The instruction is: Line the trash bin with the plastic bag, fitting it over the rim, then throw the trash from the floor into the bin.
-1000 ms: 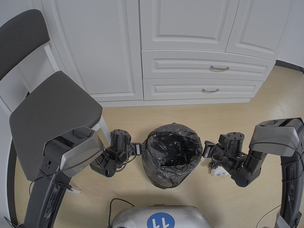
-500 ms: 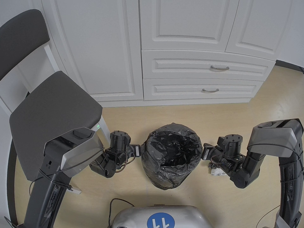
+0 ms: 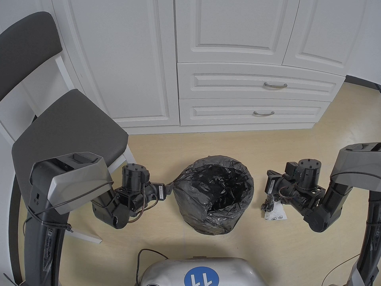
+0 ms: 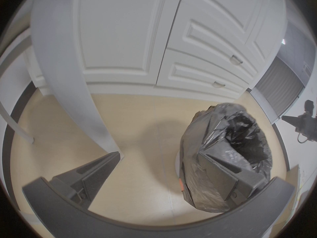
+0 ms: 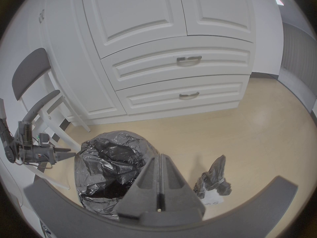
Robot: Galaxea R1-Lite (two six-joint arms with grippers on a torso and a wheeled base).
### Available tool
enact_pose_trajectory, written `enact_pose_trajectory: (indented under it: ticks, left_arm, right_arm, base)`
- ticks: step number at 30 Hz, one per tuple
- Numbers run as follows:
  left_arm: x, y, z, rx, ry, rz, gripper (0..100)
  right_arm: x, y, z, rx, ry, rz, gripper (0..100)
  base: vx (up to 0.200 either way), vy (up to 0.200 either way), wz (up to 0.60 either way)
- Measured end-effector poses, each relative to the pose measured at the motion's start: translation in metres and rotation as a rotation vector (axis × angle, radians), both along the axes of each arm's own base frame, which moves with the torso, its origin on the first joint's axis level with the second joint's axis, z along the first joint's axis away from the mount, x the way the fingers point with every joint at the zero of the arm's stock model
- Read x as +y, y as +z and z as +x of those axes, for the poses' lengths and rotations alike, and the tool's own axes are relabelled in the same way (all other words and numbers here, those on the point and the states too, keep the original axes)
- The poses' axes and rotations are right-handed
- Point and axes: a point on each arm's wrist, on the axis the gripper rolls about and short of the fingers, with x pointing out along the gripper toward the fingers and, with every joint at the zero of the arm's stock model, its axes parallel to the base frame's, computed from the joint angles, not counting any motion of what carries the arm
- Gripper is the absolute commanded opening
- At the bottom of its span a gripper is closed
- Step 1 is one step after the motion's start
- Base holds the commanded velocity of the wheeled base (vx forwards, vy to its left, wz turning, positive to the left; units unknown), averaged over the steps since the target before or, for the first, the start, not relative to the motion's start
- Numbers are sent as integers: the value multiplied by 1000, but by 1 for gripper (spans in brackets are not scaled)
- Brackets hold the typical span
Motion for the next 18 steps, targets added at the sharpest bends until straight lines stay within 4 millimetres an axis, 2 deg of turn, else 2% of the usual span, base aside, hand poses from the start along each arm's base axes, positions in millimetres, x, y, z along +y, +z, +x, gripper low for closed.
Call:
enact_pose_trajectory:
  ticks: [6,7,12,18]
  left_arm:
    - [8,23,-32,-107,-41,9,100]
    - [7,26,-37,-126,-49,7,100]
    - [-2,37,-61,-173,-102,3,100]
    - [-9,47,-82,-197,-149,-8,100]
  right_arm:
    - [-10,19,-10,-37,-7,-42,0]
    - [-11,21,-13,-40,-6,-50,100]
    - [-18,34,-29,-62,2,-125,100]
    - [-24,48,-37,-98,-6,-124,100]
  base:
    - [0,0,0]
    - [0,0,0]
    - [0,0,0]
    - [0,0,0]
